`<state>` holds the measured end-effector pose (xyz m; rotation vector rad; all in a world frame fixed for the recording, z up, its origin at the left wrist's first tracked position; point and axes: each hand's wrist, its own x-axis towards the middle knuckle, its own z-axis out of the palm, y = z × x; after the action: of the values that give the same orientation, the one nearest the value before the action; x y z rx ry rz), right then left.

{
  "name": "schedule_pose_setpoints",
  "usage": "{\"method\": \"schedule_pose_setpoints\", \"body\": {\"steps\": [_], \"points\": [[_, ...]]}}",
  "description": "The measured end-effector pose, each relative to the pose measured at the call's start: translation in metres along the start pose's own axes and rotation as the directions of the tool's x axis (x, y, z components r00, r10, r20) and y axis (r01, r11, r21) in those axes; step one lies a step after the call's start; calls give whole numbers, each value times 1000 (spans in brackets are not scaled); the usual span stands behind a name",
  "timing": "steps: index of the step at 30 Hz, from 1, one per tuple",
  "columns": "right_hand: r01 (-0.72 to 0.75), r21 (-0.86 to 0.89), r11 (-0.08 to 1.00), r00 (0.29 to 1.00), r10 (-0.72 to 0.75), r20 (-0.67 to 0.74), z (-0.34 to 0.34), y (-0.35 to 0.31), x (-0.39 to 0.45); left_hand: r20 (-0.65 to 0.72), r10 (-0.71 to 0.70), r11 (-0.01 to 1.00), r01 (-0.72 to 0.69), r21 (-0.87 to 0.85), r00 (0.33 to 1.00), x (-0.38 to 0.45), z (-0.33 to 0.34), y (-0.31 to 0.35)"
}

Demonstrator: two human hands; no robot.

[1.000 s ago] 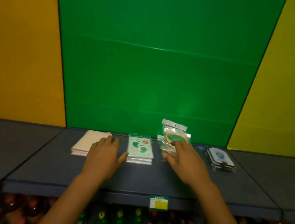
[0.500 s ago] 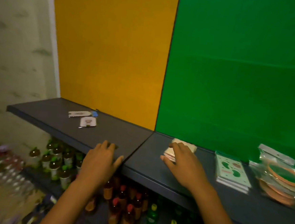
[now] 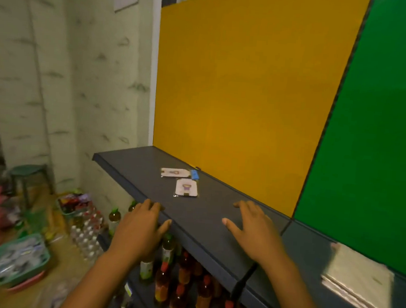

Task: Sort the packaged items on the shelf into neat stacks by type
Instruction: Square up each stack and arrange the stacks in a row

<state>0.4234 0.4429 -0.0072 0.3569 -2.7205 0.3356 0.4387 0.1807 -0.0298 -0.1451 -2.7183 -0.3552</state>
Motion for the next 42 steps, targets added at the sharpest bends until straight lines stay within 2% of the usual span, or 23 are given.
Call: {"method": "schedule_pose_setpoints", "body": {"steps": [7, 12, 19, 27, 31, 36, 42], "points": [[12, 32, 999, 999, -10, -45, 27, -11, 93, -66, -16, 1000, 16, 4, 998, 80, 2, -35], [18, 19, 1000, 1000, -18, -3, 60, -23, 134, -37, -42, 999, 43, 5, 998, 106, 22, -69], [-19, -4, 1000, 999, 19, 51, 95, -47, 184, -30, -49, 995, 46, -90, 998, 153, 40, -122], [-234, -59, 970, 971, 236, 25, 127, -66, 230, 80, 105, 972, -85, -219, 991, 236, 74, -173], [-289, -85, 954, 957, 287, -33, 140, -79, 249, 71, 180, 952, -156, -263, 981, 280, 91, -198], [-402, -54, 914, 914, 404, 44, 163, -95, 249, 161, 237, 935, -180, -305, 958, 312, 119, -211], [-463, -38, 886, 885, 464, 34, 179, -105, 246, 234, 248, 923, -157, -350, 940, 349, 153, -212]]}}
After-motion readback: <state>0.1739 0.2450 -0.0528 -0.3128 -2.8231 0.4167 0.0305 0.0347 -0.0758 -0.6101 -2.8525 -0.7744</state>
